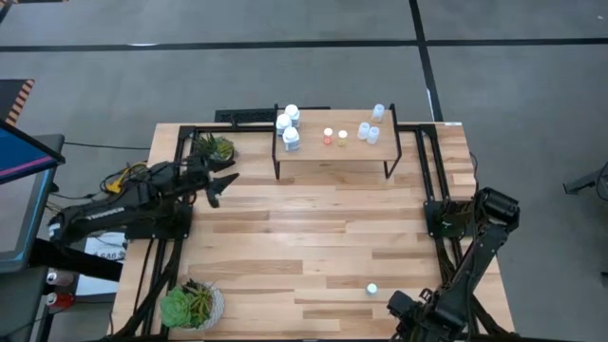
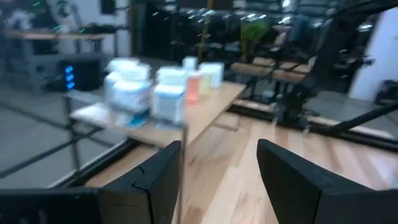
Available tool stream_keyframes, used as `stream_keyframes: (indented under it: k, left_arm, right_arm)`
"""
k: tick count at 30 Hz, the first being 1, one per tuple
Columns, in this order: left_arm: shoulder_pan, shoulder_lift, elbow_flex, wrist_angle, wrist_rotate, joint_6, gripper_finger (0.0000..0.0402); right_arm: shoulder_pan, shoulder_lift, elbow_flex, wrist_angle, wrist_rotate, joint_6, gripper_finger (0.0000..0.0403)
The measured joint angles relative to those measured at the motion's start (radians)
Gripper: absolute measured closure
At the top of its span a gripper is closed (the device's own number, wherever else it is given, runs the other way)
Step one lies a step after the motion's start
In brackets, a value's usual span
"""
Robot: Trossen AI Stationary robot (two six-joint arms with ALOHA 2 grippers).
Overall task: Pick and place medicine bottles onto shelf by color
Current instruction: Put the blue pill bottle on the shelf
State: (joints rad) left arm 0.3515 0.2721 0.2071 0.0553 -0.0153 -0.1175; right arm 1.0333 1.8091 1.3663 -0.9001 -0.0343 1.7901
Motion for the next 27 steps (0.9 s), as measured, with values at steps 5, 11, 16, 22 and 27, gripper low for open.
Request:
stream_keyframes:
  k: [5,11,16,22,27]
  left_arm:
    - [-0.007,-0.173,-0.047,-0.106,-0.029,-0.047,0.0205]
    - [-0.048,-0.270,-0.098,-0.142,-0.002,-0.106,0.0205]
    - [-0.095,-0.261,-0.157,-0.140,0.003,-0.103,0.0205]
    - [-0.124,-0.268,-0.195,-0.037,0.015,0.040,0.0205]
    - [-0.126,-0.263,-0.195,-0.039,0.003,0.031,0.0205]
  right_arm:
    - [0.000,0.000,0.000,0.002,-0.025,-0.003,0.0249]
    - [0.001,0.000,0.000,-0.006,-0.026,-0.021,0.0250]
    - [0.001,0.000,0.000,-0.005,-0.026,-0.021,0.0250]
    - [0.000,0.000,0.000,-0.001,-0.026,-0.027,0.0255]
    - [-0.008,0.000,0.000,0.001,-0.023,-0.045,0.0253]
